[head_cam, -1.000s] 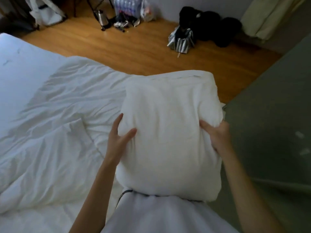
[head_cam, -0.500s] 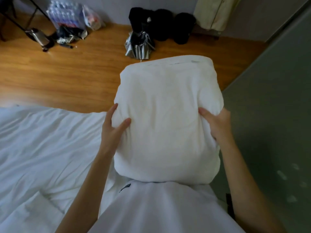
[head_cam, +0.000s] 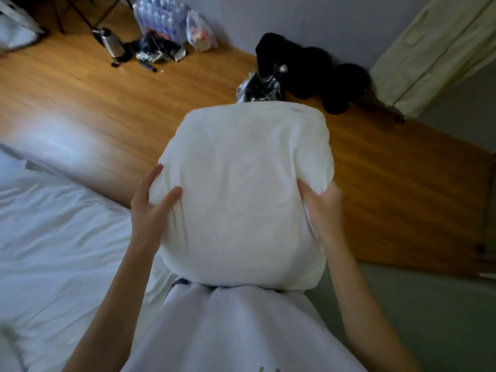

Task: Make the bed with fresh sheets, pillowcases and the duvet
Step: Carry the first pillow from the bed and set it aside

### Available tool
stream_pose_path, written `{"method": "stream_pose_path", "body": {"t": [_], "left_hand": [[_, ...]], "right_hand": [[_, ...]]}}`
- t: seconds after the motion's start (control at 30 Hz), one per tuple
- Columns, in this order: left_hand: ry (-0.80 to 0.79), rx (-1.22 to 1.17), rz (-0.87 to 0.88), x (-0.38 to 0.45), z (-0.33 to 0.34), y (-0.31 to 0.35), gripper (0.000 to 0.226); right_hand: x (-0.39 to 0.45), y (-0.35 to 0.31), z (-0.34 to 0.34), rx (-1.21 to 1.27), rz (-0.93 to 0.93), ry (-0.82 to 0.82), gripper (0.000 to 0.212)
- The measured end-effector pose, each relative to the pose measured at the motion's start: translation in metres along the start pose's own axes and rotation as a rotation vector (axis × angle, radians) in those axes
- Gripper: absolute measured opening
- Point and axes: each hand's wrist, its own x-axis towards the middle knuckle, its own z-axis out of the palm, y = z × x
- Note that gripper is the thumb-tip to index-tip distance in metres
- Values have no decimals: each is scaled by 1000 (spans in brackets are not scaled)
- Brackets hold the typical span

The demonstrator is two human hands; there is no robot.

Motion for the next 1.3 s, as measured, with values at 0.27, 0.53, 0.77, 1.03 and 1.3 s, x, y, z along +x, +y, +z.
{"method": "stream_pose_path", "body": {"t": [0.27, 0.53, 0.77, 1.03, 1.3], "left_hand": [[210, -65, -78, 111, 16, 13, 49], [267, -129, -79, 300, -16, 46, 53], [393, -151, -127, 420, -73, 74, 53], [650, -162, -273, 548, -125, 67, 57], [963, -241, -352, 700, -179, 110, 55]], "right_hand": [[150, -57, 85, -73, -73, -188, 28], [290, -166, 221, -69, -158, -268, 32], [369, -257, 343, -85, -233, -365, 62], [468, -329, 534, -117, -302, -604, 32], [565, -456, 732, -167, -456, -897, 35]]}}
